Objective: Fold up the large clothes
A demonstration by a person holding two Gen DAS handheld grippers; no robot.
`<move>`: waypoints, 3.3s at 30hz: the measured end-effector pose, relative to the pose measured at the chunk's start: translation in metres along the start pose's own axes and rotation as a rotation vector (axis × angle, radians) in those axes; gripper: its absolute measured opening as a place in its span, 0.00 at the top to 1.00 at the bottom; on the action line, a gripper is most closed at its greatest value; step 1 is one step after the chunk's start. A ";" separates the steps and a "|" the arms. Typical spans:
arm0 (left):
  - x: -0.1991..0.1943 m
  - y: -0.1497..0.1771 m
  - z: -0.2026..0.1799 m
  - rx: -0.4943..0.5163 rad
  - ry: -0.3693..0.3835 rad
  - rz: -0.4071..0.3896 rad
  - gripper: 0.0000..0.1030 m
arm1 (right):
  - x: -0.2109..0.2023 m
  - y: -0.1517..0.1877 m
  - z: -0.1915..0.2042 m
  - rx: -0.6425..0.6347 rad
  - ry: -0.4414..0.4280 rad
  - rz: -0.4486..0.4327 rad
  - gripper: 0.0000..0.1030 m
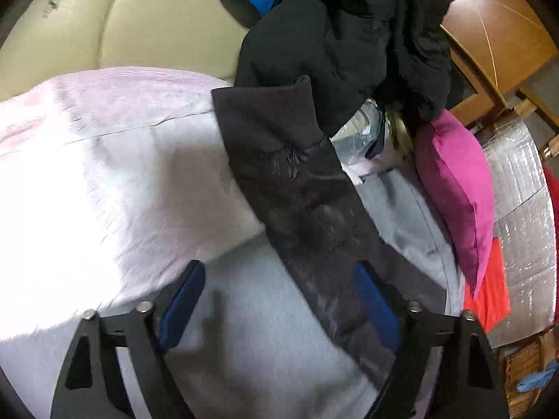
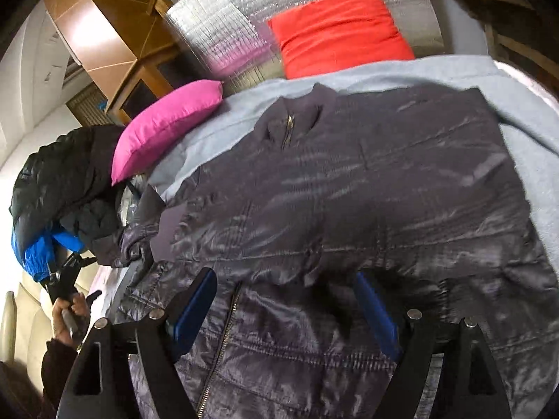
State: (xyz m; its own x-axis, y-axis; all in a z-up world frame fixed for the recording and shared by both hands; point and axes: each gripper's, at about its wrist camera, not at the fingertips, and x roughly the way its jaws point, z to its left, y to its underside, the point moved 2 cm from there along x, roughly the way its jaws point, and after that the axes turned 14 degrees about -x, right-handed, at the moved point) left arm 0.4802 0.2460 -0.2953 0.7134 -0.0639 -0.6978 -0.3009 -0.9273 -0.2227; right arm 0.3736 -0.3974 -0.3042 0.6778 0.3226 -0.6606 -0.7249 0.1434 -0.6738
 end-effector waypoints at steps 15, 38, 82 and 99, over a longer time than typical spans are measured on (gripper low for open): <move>0.056 -0.014 -0.011 -0.055 0.072 0.080 0.30 | 0.024 -0.003 -0.017 0.031 -0.019 0.017 0.19; -0.100 0.175 -0.185 0.607 0.372 -0.041 0.96 | -0.060 -0.023 -0.051 0.196 -0.024 -0.214 0.27; -0.040 0.216 -0.137 0.655 -0.014 0.219 0.50 | 0.000 -0.003 0.068 -0.441 0.244 0.105 0.15; -0.034 0.198 -0.119 0.589 -0.060 0.260 0.50 | 0.044 -0.049 0.113 -0.614 0.342 0.030 0.15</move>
State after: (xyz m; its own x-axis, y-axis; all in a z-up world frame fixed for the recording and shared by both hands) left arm 0.4719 0.0206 -0.2348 0.5387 -0.2225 -0.8125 -0.7684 -0.5253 -0.3656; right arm 0.4255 -0.2844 -0.2630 0.7320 -0.0083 -0.6812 -0.6118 -0.4480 -0.6519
